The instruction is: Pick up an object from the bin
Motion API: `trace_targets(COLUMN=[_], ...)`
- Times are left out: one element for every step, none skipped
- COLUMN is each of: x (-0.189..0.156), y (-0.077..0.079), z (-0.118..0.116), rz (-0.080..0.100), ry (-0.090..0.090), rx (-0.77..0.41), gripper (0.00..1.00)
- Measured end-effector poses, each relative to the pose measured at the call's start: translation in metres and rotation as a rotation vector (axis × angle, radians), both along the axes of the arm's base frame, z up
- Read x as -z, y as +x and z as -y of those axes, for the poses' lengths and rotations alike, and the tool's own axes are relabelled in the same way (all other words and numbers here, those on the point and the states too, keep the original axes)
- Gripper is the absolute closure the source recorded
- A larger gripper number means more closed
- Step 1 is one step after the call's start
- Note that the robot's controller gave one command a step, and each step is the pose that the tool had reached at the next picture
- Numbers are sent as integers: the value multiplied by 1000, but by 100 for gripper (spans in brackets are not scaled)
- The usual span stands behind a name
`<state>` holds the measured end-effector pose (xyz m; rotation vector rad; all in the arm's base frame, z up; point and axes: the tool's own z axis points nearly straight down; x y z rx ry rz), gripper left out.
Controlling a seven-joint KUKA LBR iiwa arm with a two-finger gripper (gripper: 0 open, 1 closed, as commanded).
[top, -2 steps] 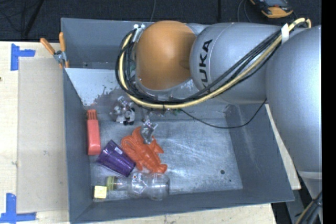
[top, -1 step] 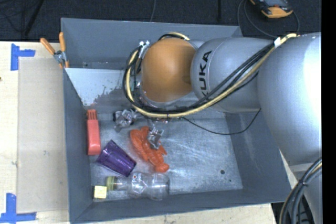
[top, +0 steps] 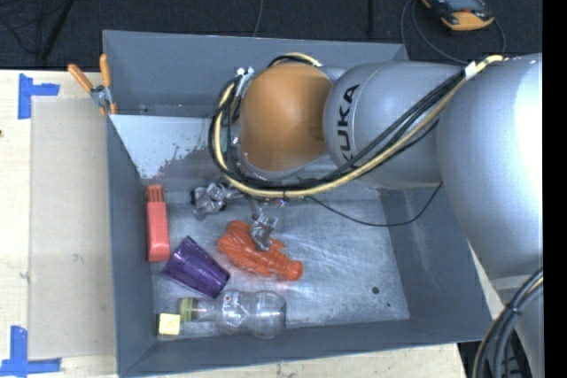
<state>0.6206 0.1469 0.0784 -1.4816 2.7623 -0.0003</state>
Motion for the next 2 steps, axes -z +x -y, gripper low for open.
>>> trace_targets(x=[2,2], y=[-3,-3], z=[21,21], rz=[-4,-4], ry=[-1,-1], rx=[-46,-45], gripper=[100,100])
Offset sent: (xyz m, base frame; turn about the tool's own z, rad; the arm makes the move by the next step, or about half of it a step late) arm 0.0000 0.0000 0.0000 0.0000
